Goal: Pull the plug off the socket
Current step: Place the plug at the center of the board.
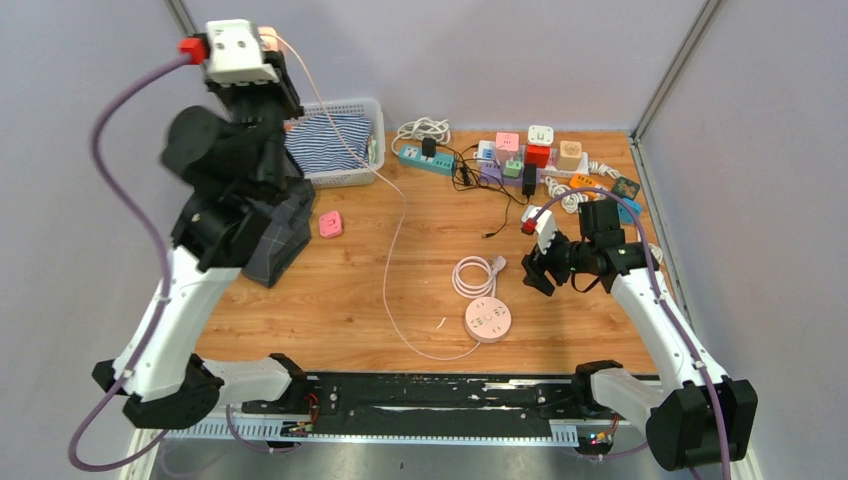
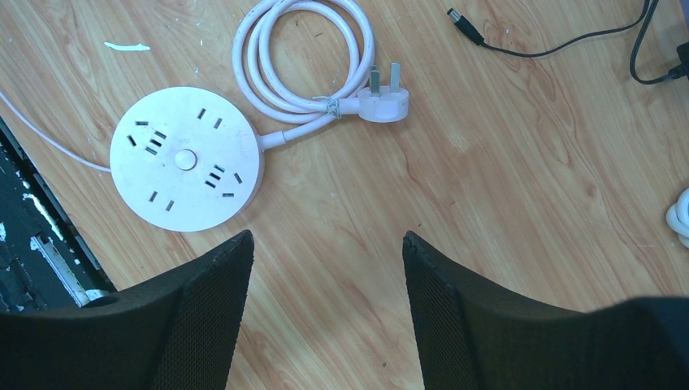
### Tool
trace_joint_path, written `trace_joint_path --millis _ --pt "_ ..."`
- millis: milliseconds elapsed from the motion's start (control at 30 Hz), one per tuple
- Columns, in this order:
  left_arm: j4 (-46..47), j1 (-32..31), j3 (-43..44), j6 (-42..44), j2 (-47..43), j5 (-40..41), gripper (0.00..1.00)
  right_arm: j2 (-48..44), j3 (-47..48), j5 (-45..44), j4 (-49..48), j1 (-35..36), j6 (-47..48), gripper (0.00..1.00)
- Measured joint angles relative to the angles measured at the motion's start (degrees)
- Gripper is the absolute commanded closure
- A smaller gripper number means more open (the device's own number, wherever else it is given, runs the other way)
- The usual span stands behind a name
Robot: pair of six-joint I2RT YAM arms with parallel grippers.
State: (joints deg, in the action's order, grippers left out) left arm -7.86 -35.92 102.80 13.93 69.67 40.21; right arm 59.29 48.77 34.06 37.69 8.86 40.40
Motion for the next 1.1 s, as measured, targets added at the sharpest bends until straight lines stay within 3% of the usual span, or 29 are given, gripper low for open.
trace_joint_path --millis 133,233,500,667,833,900,1000,1100 --pt "-1.79 12.2 -11.54 -10.1 2.25 -7.37 1.0 0.0 0.0 0.55 0.04 0.0 0.17 0.28" --pt "-3.06 17.84 -19.34 -16.13 4.46 -13.33 1.0 0.09 -0.02 0.74 0.07 0.0 0.46 0.28" --pt "-3.69 20.98 -32.74 -25.57 15.37 -19.89 1.0 1.92 -0.31 0.85 0.17 0.44 1.25 0.28" --pt "-9.25 22.99 -30.77 -30.23 26.93 -20.17 0.98 2.49 -0.59 0.85 0.52 0.5 1.27 0.28" --pt "-15.96 23.15 -25.62 -33.79 33.53 -15.19 0.91 2.67 -0.61 0.85 0.55 0.5 1.31 0.28" --pt "-17.79 23.19 -24.28 -35.04 34.88 -13.09 0.83 2.78 -0.63 0.85 0.61 0.5 1.33 0.28" --pt "-19.69 23.47 -23.69 -36.46 35.76 -10.6 0.48 2.86 -0.63 0.85 0.68 0.5 1.44 0.28" --pt "-21.22 23.8 -23.71 -37.48 35.98 -8.72 0.29 2.86 -0.63 0.85 0.72 0.5 1.49 0.27"
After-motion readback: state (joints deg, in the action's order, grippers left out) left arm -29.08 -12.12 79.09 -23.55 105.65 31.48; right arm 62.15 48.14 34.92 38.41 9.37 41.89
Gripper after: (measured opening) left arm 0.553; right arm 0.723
